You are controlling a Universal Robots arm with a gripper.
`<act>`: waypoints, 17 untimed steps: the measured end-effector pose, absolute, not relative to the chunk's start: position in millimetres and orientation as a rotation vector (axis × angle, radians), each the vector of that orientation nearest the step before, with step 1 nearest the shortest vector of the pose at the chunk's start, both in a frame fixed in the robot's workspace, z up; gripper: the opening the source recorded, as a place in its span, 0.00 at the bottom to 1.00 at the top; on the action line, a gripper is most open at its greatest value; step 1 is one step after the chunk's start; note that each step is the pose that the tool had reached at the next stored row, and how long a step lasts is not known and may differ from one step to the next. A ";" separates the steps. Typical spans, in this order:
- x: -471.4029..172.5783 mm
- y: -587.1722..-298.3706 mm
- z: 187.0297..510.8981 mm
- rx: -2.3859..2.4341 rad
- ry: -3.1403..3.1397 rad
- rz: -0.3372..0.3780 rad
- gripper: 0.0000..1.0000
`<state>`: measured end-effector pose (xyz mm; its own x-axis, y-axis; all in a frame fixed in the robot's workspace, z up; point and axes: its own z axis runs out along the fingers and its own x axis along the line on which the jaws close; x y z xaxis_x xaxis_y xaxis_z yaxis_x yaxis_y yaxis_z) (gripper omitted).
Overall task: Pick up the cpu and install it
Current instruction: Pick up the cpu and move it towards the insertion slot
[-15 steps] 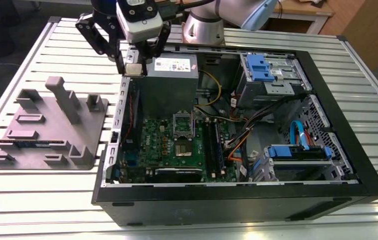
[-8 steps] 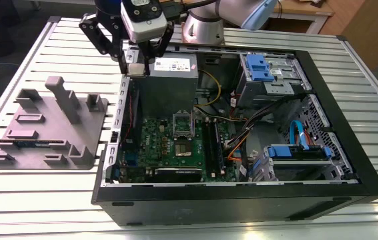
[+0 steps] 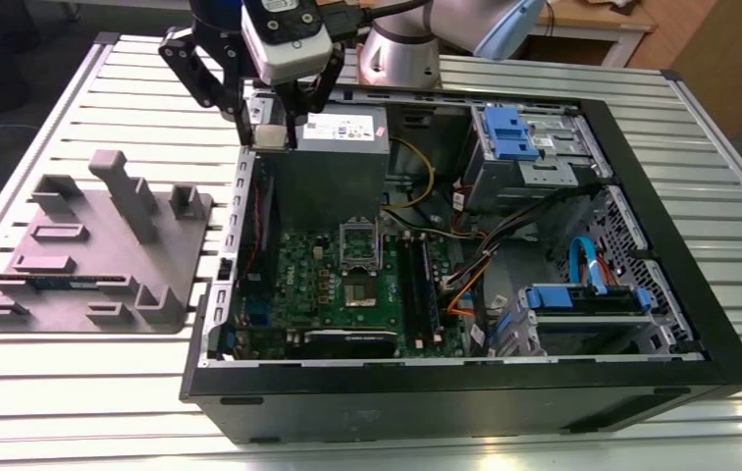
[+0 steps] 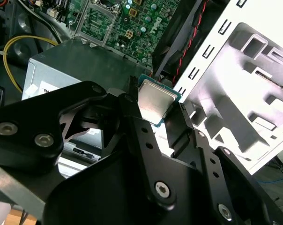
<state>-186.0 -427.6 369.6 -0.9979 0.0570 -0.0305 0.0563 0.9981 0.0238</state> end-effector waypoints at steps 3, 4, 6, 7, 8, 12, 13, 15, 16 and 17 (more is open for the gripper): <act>-186.0 -427.6 369.6 0.088 3.109 0.036 0.47; -185.9 -427.6 369.6 0.088 3.109 0.036 0.47; -185.2 -427.6 369.6 0.088 3.109 0.036 0.47; -184.6 -427.6 369.6 0.088 3.109 0.036 0.47; -183.9 -427.6 369.6 0.088 3.109 0.036 0.47; -179.2 -427.6 369.3 0.088 3.109 0.036 0.47; -177.5 -427.6 369.3 0.088 3.109 0.036 0.47; -173.5 -427.6 369.1 0.088 3.109 0.036 0.47; -171.2 -427.6 369.0 0.088 3.109 0.036 0.47; -169.0 -427.6 368.9 0.088 3.109 0.036 0.47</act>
